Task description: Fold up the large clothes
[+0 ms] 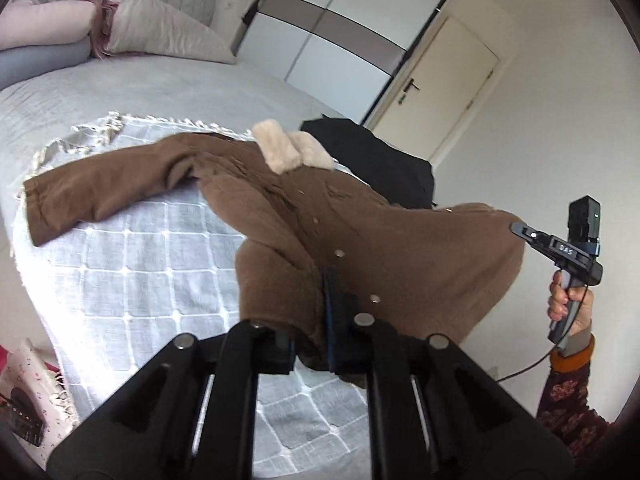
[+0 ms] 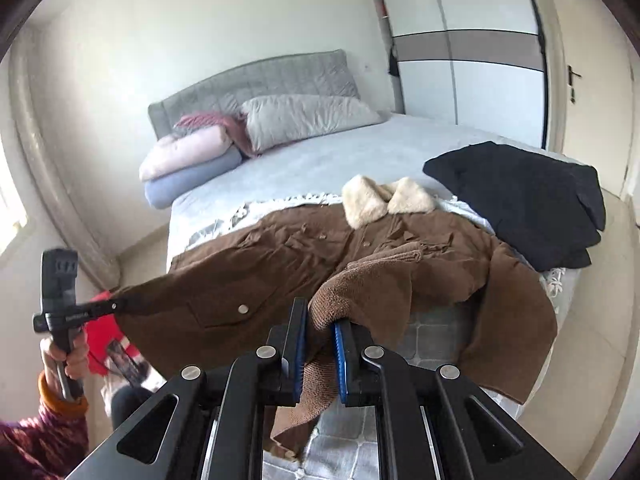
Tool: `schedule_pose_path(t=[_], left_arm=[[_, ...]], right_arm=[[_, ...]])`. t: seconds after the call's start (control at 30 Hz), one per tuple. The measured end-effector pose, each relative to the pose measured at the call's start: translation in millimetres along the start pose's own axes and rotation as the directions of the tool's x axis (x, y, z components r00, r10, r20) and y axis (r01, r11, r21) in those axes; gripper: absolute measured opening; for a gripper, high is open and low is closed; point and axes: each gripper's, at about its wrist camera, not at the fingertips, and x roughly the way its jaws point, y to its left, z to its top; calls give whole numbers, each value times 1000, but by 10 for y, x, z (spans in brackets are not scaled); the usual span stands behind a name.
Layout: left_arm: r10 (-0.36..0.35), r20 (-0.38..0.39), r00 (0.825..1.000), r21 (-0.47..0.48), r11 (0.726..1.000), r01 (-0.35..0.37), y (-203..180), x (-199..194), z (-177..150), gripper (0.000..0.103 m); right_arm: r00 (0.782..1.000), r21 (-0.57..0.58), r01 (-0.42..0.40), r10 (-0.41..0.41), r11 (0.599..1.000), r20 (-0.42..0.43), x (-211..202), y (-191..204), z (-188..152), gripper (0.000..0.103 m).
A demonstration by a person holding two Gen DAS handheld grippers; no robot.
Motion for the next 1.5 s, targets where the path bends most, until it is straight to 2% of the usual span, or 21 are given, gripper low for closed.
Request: schedule_pose_path(t=[0.07,0.1,0.13,0.2,0.23,0.3,0.37,0.43,0.5,0.57,0.63,0.67,0.73,0.8,0.93,1.1,1.2,1.3,1.37,1.43,1.5], left_arm=[[159,-33,987,28,987,-158,210,123,-61,17],[228,-83,970,23,974,-227,351,235,-123,19],[264,-152,952,0,964,-268,500,346,-218,19],[245,-302,921,-45,962,-270,693,540,-466,19],[226,-349,909,-52,964,-259,745,604,-591,19],[231,-389,892,0,968,-251,726,649,-826,26],[281,-389,877,95,960,-265,647,640,-932,34],[294,-368,882,155,955,-254,665,519,-971,43],[273,-339,900,174,959,-225,671,407,-956,61],[275,-274,921,212,952,-221,772,316,-925,73],[294,-206,934,257,937,-238,810,170,-965,77],[305,-186,934,276,928,-249,838,135,-971,79],[334,-177,926,303,914,-271,903,111,-1035,80],[367,-197,909,324,900,-293,984,149,-1108,80],[435,-217,874,384,861,-334,1100,292,-1257,80],[459,-253,852,415,847,-333,1199,508,-1365,80],[477,-279,833,444,833,-329,1218,634,-1359,80],[479,-266,836,465,824,-324,1208,687,-1300,80],[474,-265,840,476,822,-314,1202,748,-1251,80],[448,-289,846,479,833,-277,1200,832,-1207,80],[396,-317,862,469,855,-221,1183,897,-1178,78]], right_arm=[[998,56,58,-57,997,-17,93,-270,70,13],[996,86,84,-81,993,-42,200,-401,74,14],[992,106,103,-94,989,-85,279,-575,21,18],[975,162,143,-111,976,-191,503,-882,-149,18],[968,188,146,-100,971,-232,580,-1018,-236,19],[954,222,124,-55,967,-293,681,-1162,-438,20],[947,212,98,-26,972,-320,663,-1189,-624,20],[946,171,109,-49,979,-320,552,-1161,-764,24],[948,145,109,-59,983,-311,415,-1124,-881,30],[955,114,132,-95,985,-282,343,-1134,-985,51],[960,61,167,-148,984,-237,240,-1105,-1090,59],[961,36,185,-173,982,-215,206,-1094,-1157,61],[963,0,205,-202,979,-179,161,-1092,-1295,63],[960,-52,219,-224,974,-167,168,-1074,-1453,67],[930,-161,272,-302,949,-208,372,-1083,-1777,68],[893,-216,296,-350,930,-283,731,-1167,-2022,68],[899,-204,288,-337,936,-281,874,-1189,-2031,68],[931,-165,232,-268,959,-249,976,-1192,-1932,68],[943,-121,211,-234,970,-236,1050,-1224,-1861,68],[950,-91,196,-212,976,-228,1125,-1251,-1806,68],[949,-86,187,-203,979,-240,1209,-1271,-1767,68]])
